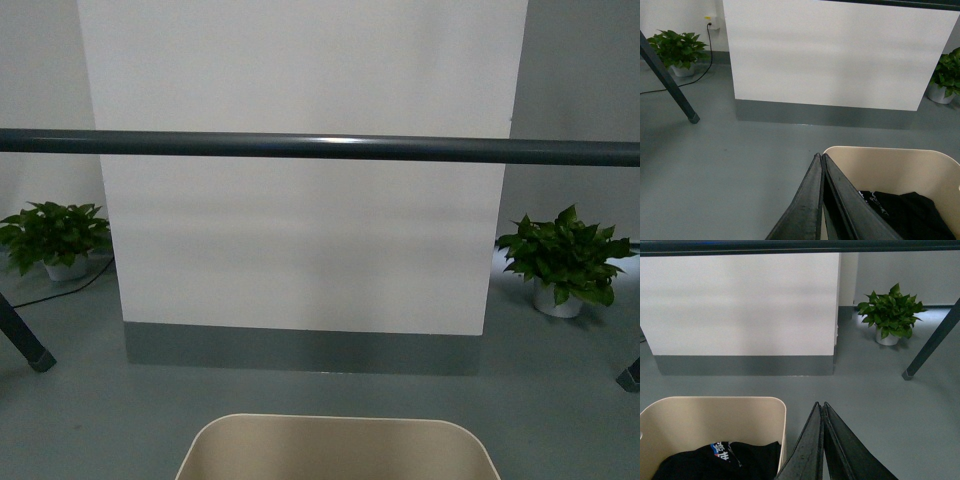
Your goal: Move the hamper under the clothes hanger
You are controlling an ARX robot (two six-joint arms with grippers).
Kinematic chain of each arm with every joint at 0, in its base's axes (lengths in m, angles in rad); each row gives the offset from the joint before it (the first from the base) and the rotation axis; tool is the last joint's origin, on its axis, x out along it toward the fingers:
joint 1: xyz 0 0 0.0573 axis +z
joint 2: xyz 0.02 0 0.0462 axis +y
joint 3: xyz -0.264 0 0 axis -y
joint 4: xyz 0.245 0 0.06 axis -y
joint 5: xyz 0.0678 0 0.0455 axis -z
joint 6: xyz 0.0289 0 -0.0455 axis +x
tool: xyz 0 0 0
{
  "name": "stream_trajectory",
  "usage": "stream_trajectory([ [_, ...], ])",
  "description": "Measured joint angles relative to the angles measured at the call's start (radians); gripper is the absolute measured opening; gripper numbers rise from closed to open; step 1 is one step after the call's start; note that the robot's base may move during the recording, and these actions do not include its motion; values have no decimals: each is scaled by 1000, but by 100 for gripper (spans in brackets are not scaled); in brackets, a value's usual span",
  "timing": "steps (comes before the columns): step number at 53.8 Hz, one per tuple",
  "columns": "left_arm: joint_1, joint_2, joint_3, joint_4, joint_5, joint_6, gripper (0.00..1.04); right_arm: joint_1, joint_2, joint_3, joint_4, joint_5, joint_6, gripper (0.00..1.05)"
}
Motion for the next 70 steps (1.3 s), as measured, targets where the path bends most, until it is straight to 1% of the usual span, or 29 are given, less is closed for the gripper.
stream_trajectory([
  [14,0,-81,0,-80,0,0,3,0,-73,0,-73,0,0,2],
  [36,0,-166,0,-165,0,0,3,0,-154,0,-154,0,0,2],
  [40,0,-187,0,-188,0,0,3,0,-258,0,-295,-2,0,2],
  [41,0,-212,0,-217,-1,0,3,0,-283,0,-314,-2,0,2],
  [43,0,-268,0,-298,0,0,3,0,-311,0,-320,-2,0,2],
  [47,0,-338,0,-351,0,0,3,0,-317,0,-323,-2,0,2],
  [70,0,-351,0,-358,0,0,3,0,-319,0,-325,-3,0,2],
])
